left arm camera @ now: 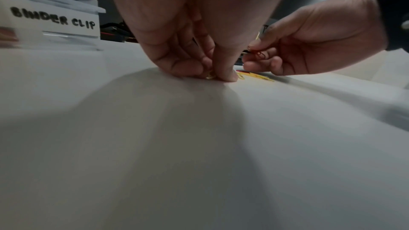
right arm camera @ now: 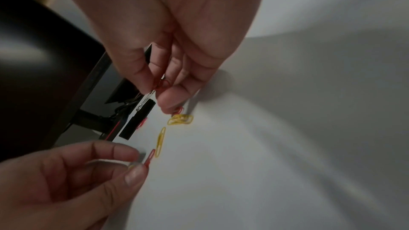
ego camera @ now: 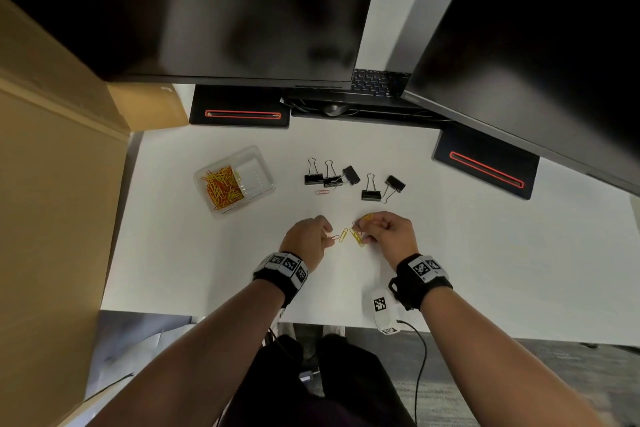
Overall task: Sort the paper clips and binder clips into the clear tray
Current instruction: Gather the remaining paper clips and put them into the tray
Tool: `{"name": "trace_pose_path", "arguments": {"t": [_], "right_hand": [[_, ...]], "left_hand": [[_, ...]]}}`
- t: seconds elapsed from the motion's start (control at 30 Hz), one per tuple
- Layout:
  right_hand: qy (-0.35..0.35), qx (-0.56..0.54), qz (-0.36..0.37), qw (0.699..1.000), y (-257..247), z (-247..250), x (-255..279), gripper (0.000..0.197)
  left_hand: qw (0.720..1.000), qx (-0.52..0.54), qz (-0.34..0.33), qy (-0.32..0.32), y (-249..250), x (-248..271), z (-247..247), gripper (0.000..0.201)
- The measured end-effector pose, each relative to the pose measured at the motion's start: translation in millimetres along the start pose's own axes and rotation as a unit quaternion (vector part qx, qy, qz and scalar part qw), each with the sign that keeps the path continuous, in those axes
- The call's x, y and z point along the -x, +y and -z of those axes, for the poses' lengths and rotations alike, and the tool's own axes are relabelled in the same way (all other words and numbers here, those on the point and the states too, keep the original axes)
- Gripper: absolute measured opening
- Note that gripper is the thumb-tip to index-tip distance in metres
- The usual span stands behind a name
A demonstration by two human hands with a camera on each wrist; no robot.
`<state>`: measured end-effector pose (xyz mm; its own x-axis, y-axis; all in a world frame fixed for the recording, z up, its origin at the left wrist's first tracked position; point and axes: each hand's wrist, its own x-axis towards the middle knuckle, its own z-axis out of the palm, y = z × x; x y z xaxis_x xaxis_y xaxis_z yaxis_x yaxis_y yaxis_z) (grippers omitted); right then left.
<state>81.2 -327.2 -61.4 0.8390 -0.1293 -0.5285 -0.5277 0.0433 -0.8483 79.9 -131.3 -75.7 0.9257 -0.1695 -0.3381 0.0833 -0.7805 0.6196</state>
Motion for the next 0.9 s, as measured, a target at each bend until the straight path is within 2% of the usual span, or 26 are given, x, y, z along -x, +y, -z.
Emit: {"name": "trace_pose_path", "arguments": {"t": [0.1,0.2,0.3,0.37,0.43,0.47,0.5,0.57,0.6,0.63,0.7,0.8,0.83,0.9], "right_hand": [[-0.006,-0.046,-0.011,0.999,-2.5,2.3,2.5,0.015],[-0.023,-0.080,-0.020,0.996,-2.5,4.1,1.5,0.016],[-0.034,-0.126,-0.042,0.991,-6.4,5.0,-0.6,0.010],[-0.037,-0.184,-0.067,0.980,-8.8,4.3,-1.2,0.026],[-0.048,-0.242,-0.095,0.964,-11.6,2.9,-0.4,0.030],[-0.058,-0.254,-0.101,0.960,-12.4,1.7,-0.4,0.026],[-0.069,-0.259,-0.102,0.958,-14.2,0.6,0.2,0.017],[-0.087,-0.258,-0.100,0.957,-18.0,-0.6,1.1,0.005],[-0.084,-0.243,-0.101,0.961,-18.6,-0.3,0.8,0.012],[-0.074,-0.216,-0.102,0.968,-18.9,0.3,-0.6,0.019],[-0.036,-0.125,-0.088,0.988,-17.5,2.5,-3.4,0.032],[0.021,0.059,-0.041,0.997,-11.9,5.8,-8.7,0.043],[0.024,0.140,-0.022,0.990,-10.5,6.5,-9.2,0.041],[0.006,0.296,0.023,0.955,-7.9,6.7,-8.5,0.037]], "left_hand": [[1.000,0.021,-0.006,0.011,-5.2,0.8,-4.1,0.011],[0.989,0.138,0.013,0.048,-3.7,0.2,1.5,0.005],[0.938,0.329,0.090,0.061,0.5,-5.5,18.0,0.010],[0.888,0.442,0.124,0.034,2.0,-14.9,27.8,0.018],[0.847,0.508,0.157,0.023,3.5,-25.1,36.6,0.023],[0.848,0.501,0.168,0.026,4.5,-31.0,38.9,0.022],[0.872,0.457,0.171,0.038,6.4,-36.6,40.3,0.020],[0.938,0.294,0.173,0.062,9.6,-42.8,40.3,0.008],[0.959,0.205,0.181,0.076,13.9,-43.2,40.0,0.012],[0.972,0.129,0.179,0.084,15.3,-45.8,35.6,0.026],[0.981,0.053,0.161,0.096,17.0,-50.5,27.2,0.043],[0.980,0.032,0.159,0.118,17.3,-55.6,21.4,0.035],[0.979,0.035,0.162,0.121,17.1,-56.3,20.7,0.029],[0.977,0.047,0.167,0.120,18.3,-57.5,21.6,0.024]]}}
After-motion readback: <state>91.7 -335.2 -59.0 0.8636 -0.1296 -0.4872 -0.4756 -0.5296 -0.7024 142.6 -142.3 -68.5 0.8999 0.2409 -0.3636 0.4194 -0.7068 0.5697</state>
